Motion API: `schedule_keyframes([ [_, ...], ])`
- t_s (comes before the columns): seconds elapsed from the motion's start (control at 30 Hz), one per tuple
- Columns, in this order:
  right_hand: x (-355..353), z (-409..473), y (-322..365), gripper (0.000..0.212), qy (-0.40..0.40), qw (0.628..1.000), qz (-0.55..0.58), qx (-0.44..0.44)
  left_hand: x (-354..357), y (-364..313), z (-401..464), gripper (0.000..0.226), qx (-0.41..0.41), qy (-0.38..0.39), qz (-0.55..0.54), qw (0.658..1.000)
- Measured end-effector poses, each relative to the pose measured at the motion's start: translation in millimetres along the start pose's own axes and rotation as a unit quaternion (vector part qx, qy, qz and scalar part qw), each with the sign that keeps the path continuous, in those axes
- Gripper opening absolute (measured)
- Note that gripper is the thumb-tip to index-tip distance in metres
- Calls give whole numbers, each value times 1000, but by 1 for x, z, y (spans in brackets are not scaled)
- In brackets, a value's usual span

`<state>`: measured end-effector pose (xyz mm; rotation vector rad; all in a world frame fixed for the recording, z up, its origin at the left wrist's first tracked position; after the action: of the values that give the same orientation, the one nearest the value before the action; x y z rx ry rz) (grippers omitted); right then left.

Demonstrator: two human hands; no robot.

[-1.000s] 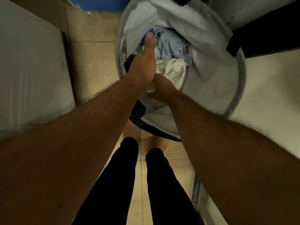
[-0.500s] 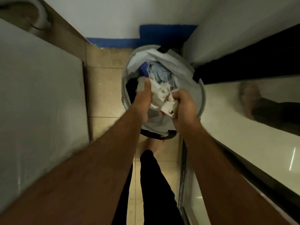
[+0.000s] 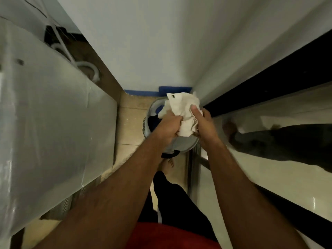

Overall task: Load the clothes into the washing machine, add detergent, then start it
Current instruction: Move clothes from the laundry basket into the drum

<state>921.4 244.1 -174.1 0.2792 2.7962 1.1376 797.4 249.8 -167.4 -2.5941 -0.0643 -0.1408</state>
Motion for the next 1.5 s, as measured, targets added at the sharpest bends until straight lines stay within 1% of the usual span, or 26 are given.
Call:
schedule_keyframes([
  [0.03, 6, -12, 10, 49, 36, 998, 46, 12, 2, -12, -17, 26, 35, 27, 19, 999],
  [0.1, 15, -34, 31, 41, 64, 994, 93, -3, -3, -31, -45, 29, 77, 50, 53, 994],
  [0.2, 23, -61, 69, 18, 9, 991, 102, -83, -23, -55, -75, 22, 110, 9, 21, 994],
  [0.27, 30, -79, 89, 14, 7, 986, 128, -103, -40, -59, -94, 9, 107, -33, -17, 994],
  [0.3, 35, -87, 97, 16, 15, 985, 140, -102, -46, -59, -99, 17, 96, -48, -16, 994],
  [0.33, 39, -90, 103, 20, 24, 984, 149, -94, -50, -56, -100, 34, 73, -50, -9, 996],
  [0.4, 46, -102, 115, 21, 45, 981, 161, -94, -53, -48, -107, 65, 48, -18, -21, 998],
  [0.43, 50, -107, 121, 20, 57, 981, 162, -96, -50, -48, -110, 69, 52, 18, -48, 997],
  [0.5, 59, -116, 133, 20, 82, 980, 156, -87, -40, -55, -115, 55, 69, 116, -144, 980],
  [0.57, 63, -123, 141, 21, 97, 983, 135, -71, -33, -69, -126, 41, 92, 162, -228, 956],
  [0.63, 58, -126, 148, 26, 73, 990, 76, -90, -30, -82, -131, 42, 119, 159, -267, 943],
  [0.7, 49, -129, 154, 44, 17, 990, -25, -141, -28, -94, -137, 47, 144, 162, -275, 937],
  [0.77, 43, -136, 161, 61, -24, 972, -111, -205, -27, -103, -143, 50, 160, 171, -276, 932],
  [0.8, 45, -138, 163, 60, -3, 969, -119, -215, -27, -106, -147, 51, 163, 169, -276, 932],
  [0.83, 50, -141, 163, 56, 47, 972, -103, -206, -27, -109, -150, 51, 164, 166, -277, 932],
  [0.9, 66, -151, 159, 59, 162, 975, -57, -138, -31, -111, -156, 47, 176, 146, -269, 936],
  [0.93, 73, -156, 158, 63, 197, 973, -28, -112, -34, -113, -159, 43, 190, 126, -254, 940],
  [1.0, 83, -160, 162, 57, 213, 970, 34, -115, -44, -118, -165, 37, 233, 71, -200, 949],
  [1.1, 91, -164, 171, 42, 169, 971, 56, -158, -65, -127, -176, 35, 302, -18, -81, 950],
  [1.13, 95, -165, 175, 39, 162, 971, 56, -166, -73, -127, -177, 37, 301, -38, -62, 951],
  [1.2, 106, -163, 182, 36, 158, 970, 53, -178, -89, -123, -179, 49, 250, -37, -84, 964],
  [1.27, 126, -163, 184, 35, 166, 970, 54, -171, -104, -116, -183, 61, 189, 15, -108, 976],
  [1.3, 140, -163, 183, 34, 176, 970, 55, -160, -112, -114, -185, 61, 176, 50, -126, 975],
  [1.37, 170, -168, 177, 29, 216, 965, 59, -139, -130, -112, -188, 57, 164, 105, -221, 956],
  [1.4, 187, -171, 173, 26, 236, 961, 60, -133, -141, -111, -191, 53, 162, 115, -272, 942],
  [1.5, 236, -183, 166, 20, 245, 957, 10, -153, -186, -114, -199, 49, 185, 91, -334, 920],
])
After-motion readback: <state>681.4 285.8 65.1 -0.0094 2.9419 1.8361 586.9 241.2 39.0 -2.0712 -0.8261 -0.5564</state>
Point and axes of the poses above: each hand's wrist, its own z-axis towards the middle knuckle, its own x-axis out of the palm, y = z × x, the point moved 5 cm from there along z, towards the middle knuckle, and after that the axes turned 1 degree about z, right-handed, at the moved point
